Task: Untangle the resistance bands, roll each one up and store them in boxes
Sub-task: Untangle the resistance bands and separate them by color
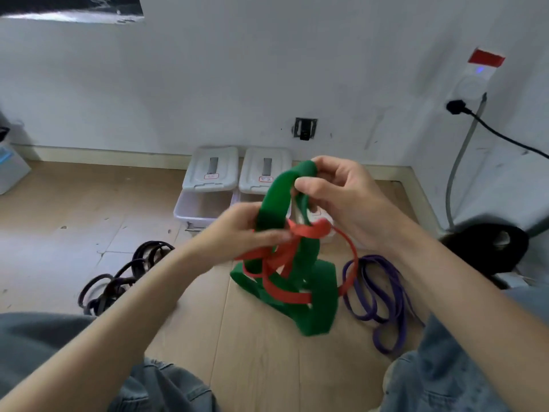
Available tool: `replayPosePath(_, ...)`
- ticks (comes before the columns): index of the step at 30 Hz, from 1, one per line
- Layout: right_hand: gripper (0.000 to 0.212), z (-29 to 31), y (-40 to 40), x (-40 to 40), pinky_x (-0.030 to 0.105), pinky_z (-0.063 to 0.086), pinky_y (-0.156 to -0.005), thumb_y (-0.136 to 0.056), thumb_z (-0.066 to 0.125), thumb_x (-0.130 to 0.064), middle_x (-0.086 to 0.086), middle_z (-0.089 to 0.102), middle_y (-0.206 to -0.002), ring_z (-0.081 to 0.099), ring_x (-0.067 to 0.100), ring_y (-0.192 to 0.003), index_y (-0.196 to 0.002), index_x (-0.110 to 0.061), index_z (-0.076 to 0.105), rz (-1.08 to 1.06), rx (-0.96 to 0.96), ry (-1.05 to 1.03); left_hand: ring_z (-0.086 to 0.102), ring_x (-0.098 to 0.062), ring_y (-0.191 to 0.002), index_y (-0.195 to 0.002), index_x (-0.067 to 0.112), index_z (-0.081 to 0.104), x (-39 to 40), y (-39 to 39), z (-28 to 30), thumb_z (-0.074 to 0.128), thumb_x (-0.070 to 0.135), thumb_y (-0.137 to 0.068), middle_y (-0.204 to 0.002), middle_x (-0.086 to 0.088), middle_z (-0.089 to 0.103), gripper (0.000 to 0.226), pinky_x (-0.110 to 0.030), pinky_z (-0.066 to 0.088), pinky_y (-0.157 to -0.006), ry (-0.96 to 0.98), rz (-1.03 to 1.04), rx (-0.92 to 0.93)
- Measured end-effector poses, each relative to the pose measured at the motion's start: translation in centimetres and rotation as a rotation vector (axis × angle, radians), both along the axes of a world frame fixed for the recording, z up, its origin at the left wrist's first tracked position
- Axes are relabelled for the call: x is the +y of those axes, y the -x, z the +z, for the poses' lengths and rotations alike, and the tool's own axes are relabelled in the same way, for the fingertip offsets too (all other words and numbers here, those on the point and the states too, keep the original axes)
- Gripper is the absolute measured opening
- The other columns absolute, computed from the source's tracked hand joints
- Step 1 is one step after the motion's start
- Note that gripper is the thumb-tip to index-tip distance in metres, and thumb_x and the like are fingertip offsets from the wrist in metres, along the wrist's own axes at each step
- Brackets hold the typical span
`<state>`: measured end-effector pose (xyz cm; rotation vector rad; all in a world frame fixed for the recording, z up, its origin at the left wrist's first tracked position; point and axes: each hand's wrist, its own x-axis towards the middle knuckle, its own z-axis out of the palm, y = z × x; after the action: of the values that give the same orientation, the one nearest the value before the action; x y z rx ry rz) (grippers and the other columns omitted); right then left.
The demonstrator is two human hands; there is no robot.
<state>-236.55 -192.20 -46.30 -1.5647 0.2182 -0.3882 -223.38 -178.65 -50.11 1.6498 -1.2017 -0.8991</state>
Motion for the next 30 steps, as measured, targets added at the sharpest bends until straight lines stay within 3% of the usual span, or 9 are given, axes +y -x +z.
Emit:
replayPosePath(3,0.022,-0.4,0.5,-1.1,0.012,0.045,-0.057,-0.076,0.073,-0.030,-0.008,0.068,-0.073,0.061,0.002,-0.063,-0.091,-0.016,0.065,-0.039,0.197,0.244,0.070,-0.014,-0.072,-0.088,0.014,0.070,0.1,-1.0,0.6,0.068,0.035,-0.068,-0.082,-0.005,0.073,0.030,-0.021,0.056,-0.063,0.081,0.175,0.024)
replayPosePath(7,0.042,-1.9,0.5,-0.3,0.023,0.047,-0.063,-0.072,0.068,-0.045,-0.009,0.069,-0.090,0.060,0.007,-0.071,-0.107,-0.023,0.060,0.274,0.517,0.342,0.069,-0.012,-0.069,-0.084,0.022,0.070,0.5,-1.0,1.1,0.070,0.036,-0.064,-0.078,0.003,0.073,0.024,-0.019,0.053,-0.060,0.172,0.204,0.173)
replayPosePath(13,0.025,-2.2,0.4,-1.0,0.022,0.048,-0.055,-0.070,0.076,-0.029,0.001,0.071,-0.082,0.063,0.008,-0.063,-0.089,-0.018,0.064,0.127,0.359,0.275,0.065,-0.004,-0.066,-0.101,0.015,0.060,1.5,-2.3,1.5,0.066,0.023,-0.076,-0.072,0.011,0.068,0.027,-0.014,0.051,-0.060,0.050,0.162,0.230)
replayPosePath(16,0.025,-1.3,1.1,-2.2,0.021,0.050,-0.062,-0.074,0.075,-0.028,0.007,0.072,-0.090,0.068,0.015,-0.074,-0.094,-0.016,0.069,0.210,0.392,0.248,0.068,-0.005,-0.072,-0.100,0.015,0.059,1.8,-2.3,0.8,0.065,0.014,-0.083,-0.082,0.004,0.070,0.018,-0.018,0.054,-0.068,-0.279,-0.136,-0.119)
replayPosePath(19,0.036,-0.8,1.0,-2.3,0.020,0.043,-0.053,-0.069,0.075,-0.038,0.001,0.066,-0.067,0.055,0.006,-0.054,-0.087,-0.007,0.072,0.241,0.447,0.334,0.067,-0.011,-0.086,-0.104,0.018,0.062,1.9,-2.2,0.3,0.067,0.017,-0.084,-0.094,0.003,0.070,0.021,-0.020,0.053,-0.077,-0.462,-0.363,-0.362)
replayPosePath(22,0.033,-0.6,0.5,-2.0,0.014,0.039,-0.047,-0.071,0.073,-0.032,-0.005,0.061,-0.058,0.048,0.002,-0.049,-0.084,-0.001,0.071,0.123,0.339,0.347,0.066,-0.017,-0.098,-0.121,0.019,0.053,1.6,-2.1,0.3,0.070,0.017,-0.082,-0.107,-0.001,0.068,0.042,-0.025,0.054,-0.083,-0.383,-0.395,-0.103)
replayPosePath(25,0.025,-0.6,0.1,-0.4,0.022,0.052,-0.062,-0.079,0.069,-0.022,0.003,0.070,-0.079,0.064,0.013,-0.069,-0.097,-0.005,0.069,0.224,0.135,0.082,0.066,-0.018,-0.100,-0.108,0.019,0.062,0.9,-0.1,-0.2,0.075,0.020,-0.075,-0.105,-0.002,0.070,0.035,-0.034,0.054,-0.088,-0.135,-0.226,0.181)
replayPosePath(28,0.018,-0.5,-0.1,-0.5,0.020,0.050,-0.060,-0.074,0.071,-0.027,0.001,0.069,-0.077,0.063,0.012,-0.067,-0.087,-0.016,0.073,0.100,-0.018,-0.077,0.068,-0.021,-0.095,-0.099,0.015,0.067,0.0,1.3,-1.0,0.072,0.028,-0.071,-0.100,-0.005,0.072,0.031,-0.031,0.055,-0.083,-0.045,-0.130,0.277)
replayPosePath(30,0.019,-0.6,0.0,-1.2,0.024,0.048,-0.061,-0.069,0.074,-0.032,0.007,0.066,-0.077,0.057,0.020,-0.067,-0.080,-0.017,0.075,-0.080,-0.042,-0.077,0.070,-0.014,-0.088,-0.092,0.019,0.066,-0.4,1.2,-1.1,0.074,0.025,-0.073,-0.092,0.002,0.073,0.021,-0.023,0.054,-0.076,-0.054,-0.155,0.182)
